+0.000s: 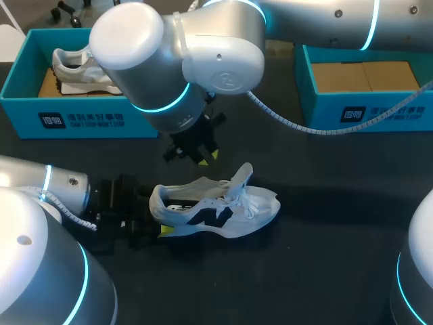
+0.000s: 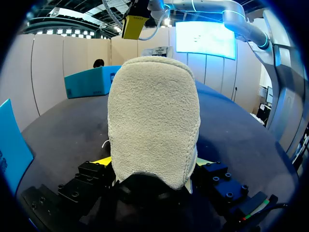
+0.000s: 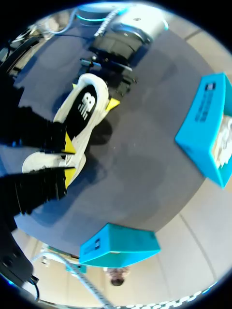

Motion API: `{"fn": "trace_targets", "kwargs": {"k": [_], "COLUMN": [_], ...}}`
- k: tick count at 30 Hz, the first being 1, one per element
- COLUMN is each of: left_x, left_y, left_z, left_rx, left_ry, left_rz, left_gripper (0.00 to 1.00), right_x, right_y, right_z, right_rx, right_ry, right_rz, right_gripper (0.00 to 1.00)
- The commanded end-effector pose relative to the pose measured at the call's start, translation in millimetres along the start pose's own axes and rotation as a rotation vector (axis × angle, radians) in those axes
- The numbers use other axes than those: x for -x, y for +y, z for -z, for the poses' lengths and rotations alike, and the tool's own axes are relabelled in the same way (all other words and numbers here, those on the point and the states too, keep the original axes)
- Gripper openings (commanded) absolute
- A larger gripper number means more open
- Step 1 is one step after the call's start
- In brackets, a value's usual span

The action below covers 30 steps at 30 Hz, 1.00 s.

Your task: Take the shoe out of the shoebox, open the shoe tongue, remove and reinsert the insole, then place the shoe into the shoebox

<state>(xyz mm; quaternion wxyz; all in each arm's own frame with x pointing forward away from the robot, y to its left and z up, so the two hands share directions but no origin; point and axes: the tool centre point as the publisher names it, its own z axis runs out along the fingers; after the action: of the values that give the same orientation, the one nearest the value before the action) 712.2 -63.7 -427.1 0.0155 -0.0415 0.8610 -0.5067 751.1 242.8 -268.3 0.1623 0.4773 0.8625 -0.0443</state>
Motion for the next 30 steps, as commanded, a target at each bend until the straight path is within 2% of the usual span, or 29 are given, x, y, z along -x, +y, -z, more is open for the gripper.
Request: {"fn": "trace_targets", "kwargs": {"k": [1,7,12,21,30], "left_x": [2.8,2.8,2.8,2.8,2.8], "left_y": [2.1,2.1,2.1,2.1,2.1], "left_z": [-5.9,-5.9,-5.9,-5.9,-5.9], "left_rx": [0.005,0.005,0.005,0.005,0.005], "left_ry": [0.003,0.003,0.003,0.003,0.003], "left_rz": [0.001,0.001,0.001,0.001,0.001], "left_gripper": [0.0,0.0,0.0,0.0,0.0], "right_x": [-2.2,-23.7,-40.9,-60.9,-69.0], "right_y": [-1.1,4.9,7.3,4.0,-14.1], "right_z": [0.7,5.0,2.7,1.9,-7.9], "right_rx": [0.044,0.084,0.061,0.091,0.143], "right_ry": [0.064,0.16,0.187,0.224,0.206], "right_rz": [0.094,0.364,0.553,0.728,0.795], "right_gripper": [0.0,0.0,0.0,0.0,0.0]}}
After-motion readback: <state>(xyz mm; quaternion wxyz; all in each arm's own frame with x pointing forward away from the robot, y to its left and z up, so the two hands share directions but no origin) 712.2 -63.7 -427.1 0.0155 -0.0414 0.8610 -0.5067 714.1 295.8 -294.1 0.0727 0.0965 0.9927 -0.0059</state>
